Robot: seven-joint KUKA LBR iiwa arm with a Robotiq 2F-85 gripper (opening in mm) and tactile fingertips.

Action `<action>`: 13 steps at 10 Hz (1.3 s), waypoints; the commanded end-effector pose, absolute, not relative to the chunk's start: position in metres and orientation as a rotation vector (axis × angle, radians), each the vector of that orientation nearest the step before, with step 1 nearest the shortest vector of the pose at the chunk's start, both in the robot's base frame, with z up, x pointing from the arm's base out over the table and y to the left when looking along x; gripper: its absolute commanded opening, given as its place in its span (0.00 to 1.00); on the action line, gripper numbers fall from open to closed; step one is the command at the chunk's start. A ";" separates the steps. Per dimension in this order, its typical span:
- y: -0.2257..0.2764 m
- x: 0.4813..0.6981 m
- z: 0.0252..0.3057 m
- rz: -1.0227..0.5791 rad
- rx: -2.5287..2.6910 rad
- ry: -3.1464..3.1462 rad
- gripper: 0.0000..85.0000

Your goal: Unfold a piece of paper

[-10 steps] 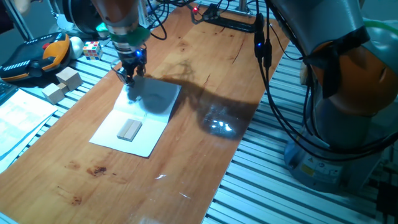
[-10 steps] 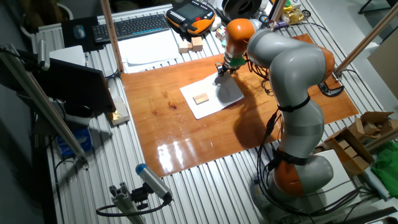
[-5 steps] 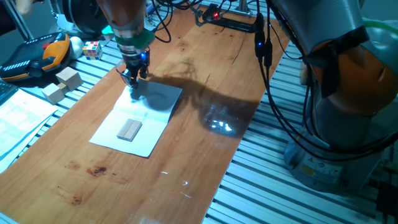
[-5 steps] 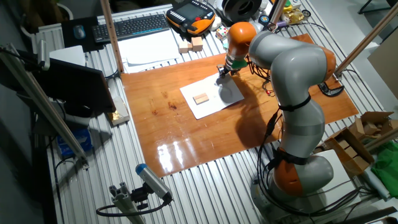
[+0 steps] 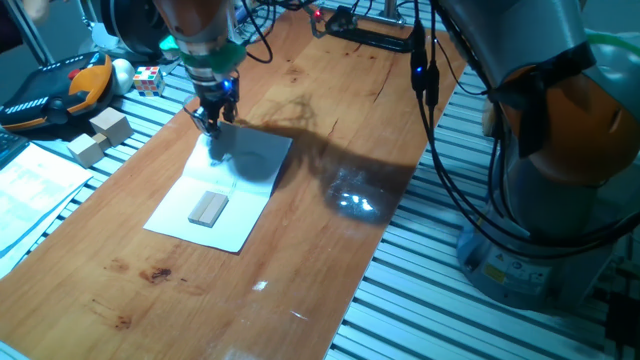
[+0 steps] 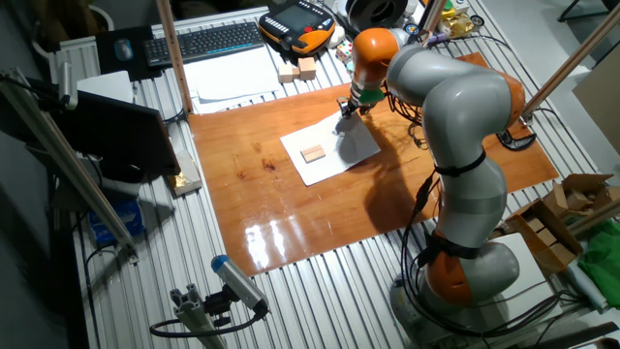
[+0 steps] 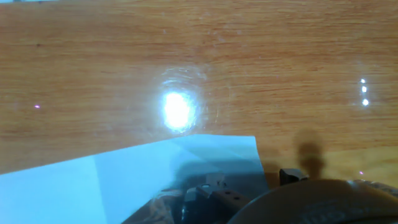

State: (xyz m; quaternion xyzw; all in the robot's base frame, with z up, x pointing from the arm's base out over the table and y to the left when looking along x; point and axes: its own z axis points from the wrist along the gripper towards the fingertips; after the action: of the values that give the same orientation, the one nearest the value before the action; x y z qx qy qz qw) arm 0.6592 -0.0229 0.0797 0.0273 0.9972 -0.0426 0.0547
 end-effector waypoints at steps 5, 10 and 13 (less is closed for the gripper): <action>-0.010 0.653 0.105 -0.131 0.126 3.057 0.57; 0.045 0.647 0.123 -0.091 0.238 3.097 0.03; 0.072 0.638 0.100 -0.042 0.272 3.091 0.03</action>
State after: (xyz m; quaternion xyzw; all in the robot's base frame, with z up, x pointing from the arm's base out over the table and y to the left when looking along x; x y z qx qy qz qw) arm 0.6375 0.0696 0.0998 0.0876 0.9959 -0.0137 0.0192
